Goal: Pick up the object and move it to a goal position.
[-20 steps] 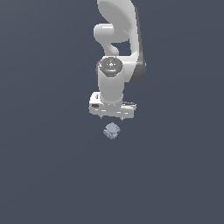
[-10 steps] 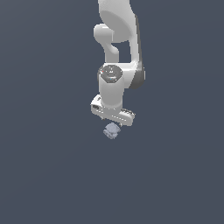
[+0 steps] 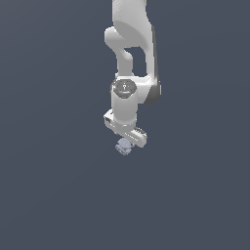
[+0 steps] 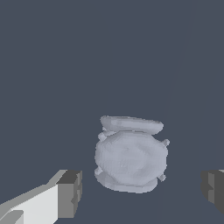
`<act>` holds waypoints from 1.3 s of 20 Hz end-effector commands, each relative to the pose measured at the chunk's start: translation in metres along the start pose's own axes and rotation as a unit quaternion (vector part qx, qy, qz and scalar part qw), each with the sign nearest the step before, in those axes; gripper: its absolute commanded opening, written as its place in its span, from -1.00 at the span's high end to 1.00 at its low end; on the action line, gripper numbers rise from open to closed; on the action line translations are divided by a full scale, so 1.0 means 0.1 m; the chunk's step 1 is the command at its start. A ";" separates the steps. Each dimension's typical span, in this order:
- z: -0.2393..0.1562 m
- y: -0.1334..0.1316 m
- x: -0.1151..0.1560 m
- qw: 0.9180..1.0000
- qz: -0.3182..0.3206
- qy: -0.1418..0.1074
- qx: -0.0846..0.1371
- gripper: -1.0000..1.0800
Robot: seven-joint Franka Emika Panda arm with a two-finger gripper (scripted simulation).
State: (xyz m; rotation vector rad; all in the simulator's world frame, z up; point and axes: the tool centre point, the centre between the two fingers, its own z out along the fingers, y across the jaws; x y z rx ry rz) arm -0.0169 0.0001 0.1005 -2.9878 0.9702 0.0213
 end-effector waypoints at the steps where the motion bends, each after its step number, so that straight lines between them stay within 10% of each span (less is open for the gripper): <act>1: 0.04 0.00 0.01 1.000 0.021 0.003 0.001 -0.92; 26: 0.58 0.00 0.02 0.999 0.050 0.006 0.002 -0.92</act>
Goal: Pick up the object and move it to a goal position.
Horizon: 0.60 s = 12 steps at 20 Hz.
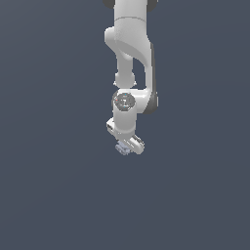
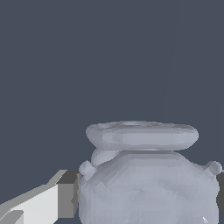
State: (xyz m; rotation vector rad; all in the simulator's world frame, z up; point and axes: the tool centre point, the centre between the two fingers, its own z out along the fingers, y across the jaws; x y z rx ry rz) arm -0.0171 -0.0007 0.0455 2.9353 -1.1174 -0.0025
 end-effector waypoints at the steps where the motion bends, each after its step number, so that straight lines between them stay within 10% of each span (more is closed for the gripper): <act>1: 0.04 -0.01 0.01 1.000 0.000 0.001 0.001 -0.92; 2: 0.04 -0.01 0.01 1.000 0.000 0.001 0.001 -0.92; 3: 0.04 -0.01 0.01 1.000 0.000 0.001 0.001 1.00; 12: 0.04 -0.01 0.01 1.000 0.000 0.001 0.001 1.00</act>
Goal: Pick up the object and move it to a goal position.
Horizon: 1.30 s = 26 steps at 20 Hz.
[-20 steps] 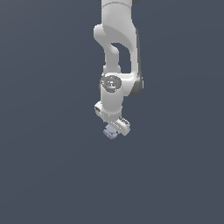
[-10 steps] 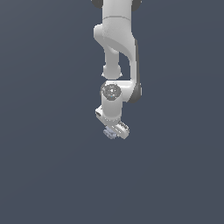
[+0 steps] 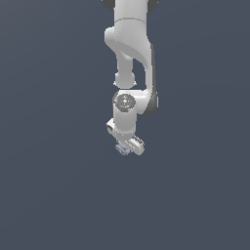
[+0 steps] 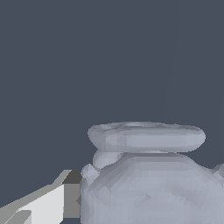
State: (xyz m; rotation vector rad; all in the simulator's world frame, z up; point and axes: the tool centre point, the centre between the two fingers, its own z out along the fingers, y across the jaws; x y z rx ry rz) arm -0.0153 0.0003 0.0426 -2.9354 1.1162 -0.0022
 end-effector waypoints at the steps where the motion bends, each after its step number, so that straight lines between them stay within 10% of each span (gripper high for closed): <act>1: 0.00 0.00 0.00 1.000 0.000 0.000 0.000 1.00; 26: -1.29 -0.06 -0.78 1.000 0.001 0.000 -0.001 1.00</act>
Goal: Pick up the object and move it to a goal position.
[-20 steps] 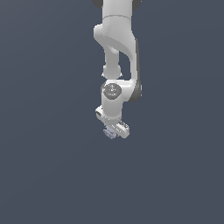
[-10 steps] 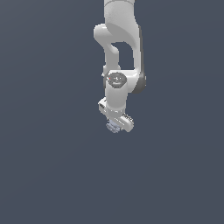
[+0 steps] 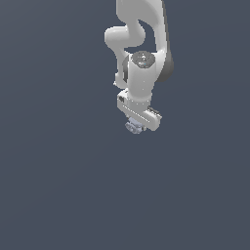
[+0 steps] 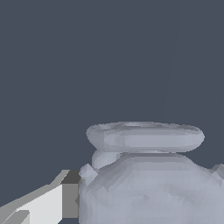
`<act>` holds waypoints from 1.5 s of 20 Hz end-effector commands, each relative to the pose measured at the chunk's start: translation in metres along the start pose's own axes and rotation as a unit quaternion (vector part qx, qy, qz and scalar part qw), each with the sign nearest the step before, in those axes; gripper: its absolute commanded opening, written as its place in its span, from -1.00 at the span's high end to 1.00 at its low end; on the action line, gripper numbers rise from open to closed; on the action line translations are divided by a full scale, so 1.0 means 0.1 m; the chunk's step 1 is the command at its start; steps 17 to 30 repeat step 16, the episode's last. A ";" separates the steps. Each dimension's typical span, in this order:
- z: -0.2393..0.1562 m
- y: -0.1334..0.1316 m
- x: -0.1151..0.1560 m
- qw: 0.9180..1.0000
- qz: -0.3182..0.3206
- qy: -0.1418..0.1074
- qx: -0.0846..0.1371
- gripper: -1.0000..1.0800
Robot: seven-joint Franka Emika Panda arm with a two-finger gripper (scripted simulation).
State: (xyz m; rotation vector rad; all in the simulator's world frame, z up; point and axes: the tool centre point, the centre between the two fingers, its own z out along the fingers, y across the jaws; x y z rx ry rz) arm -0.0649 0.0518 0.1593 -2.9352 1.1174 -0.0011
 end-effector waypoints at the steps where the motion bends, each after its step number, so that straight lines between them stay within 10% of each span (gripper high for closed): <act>1: -0.19 -0.01 -0.11 1.000 0.000 0.000 0.000 1.00; 30: -0.71 -0.06 -0.40 1.000 0.000 0.000 -0.001 1.00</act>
